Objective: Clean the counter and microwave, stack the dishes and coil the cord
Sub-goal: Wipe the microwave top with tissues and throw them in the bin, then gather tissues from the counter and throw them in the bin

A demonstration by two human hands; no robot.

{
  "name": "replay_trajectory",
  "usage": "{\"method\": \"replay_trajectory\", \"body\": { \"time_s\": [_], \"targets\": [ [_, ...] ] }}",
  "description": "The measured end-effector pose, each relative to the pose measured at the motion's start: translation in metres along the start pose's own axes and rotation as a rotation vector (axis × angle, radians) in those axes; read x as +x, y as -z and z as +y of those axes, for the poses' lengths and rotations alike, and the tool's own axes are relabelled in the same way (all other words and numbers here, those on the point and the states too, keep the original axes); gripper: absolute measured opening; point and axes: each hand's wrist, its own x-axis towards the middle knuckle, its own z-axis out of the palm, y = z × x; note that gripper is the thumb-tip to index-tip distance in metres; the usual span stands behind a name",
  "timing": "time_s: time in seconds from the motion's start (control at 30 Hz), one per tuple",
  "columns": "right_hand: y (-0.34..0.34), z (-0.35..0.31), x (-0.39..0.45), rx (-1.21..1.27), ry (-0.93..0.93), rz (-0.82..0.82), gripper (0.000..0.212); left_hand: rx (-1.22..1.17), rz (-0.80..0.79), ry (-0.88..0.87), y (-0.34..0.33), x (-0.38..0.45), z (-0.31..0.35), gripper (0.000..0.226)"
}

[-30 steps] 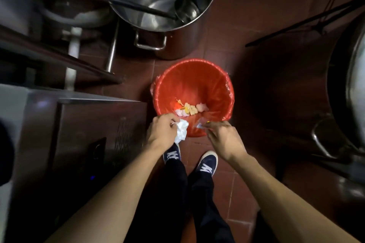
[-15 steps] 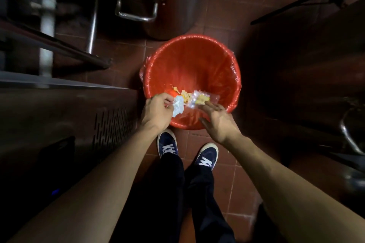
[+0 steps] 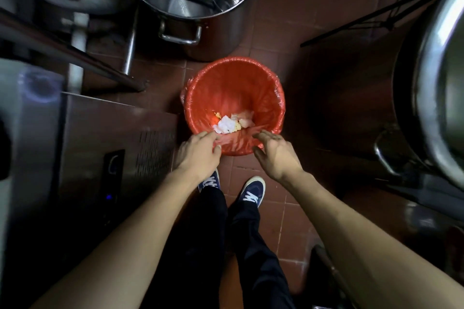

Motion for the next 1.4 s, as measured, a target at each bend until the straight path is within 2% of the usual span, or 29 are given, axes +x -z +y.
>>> {"method": "replay_trajectory", "body": {
  "time_s": [0.13,0.47,0.73,1.07,1.2,1.4],
  "targets": [
    [0.038,-0.022,-0.041,-0.031,0.019,0.004,0.044,0.178,0.0,-0.1,0.032,-0.043,0.024,0.04],
    [0.143,-0.075,-0.156,-0.065,0.171,0.137,0.044,0.215,0.142,-0.131,0.129,-0.178,0.075,0.042],
    [0.178,-0.133,-0.214,-0.035,0.348,0.215,0.047,0.031,0.368,-0.085,0.178,-0.255,0.074,0.039],
    [0.16,-0.223,-0.291,-0.045,0.623,0.239,0.043,-0.13,0.635,0.081,0.184,-0.377,0.006,0.034],
    [0.125,-0.255,-0.337,-0.102,0.722,0.232,0.035,-0.159,0.706,0.155,0.157,-0.447,-0.029,0.034],
    [0.052,-0.306,-0.431,-0.163,0.851,0.155,0.051,-0.195,0.821,0.291,0.099,-0.576,-0.078,0.036]
  ]
}}
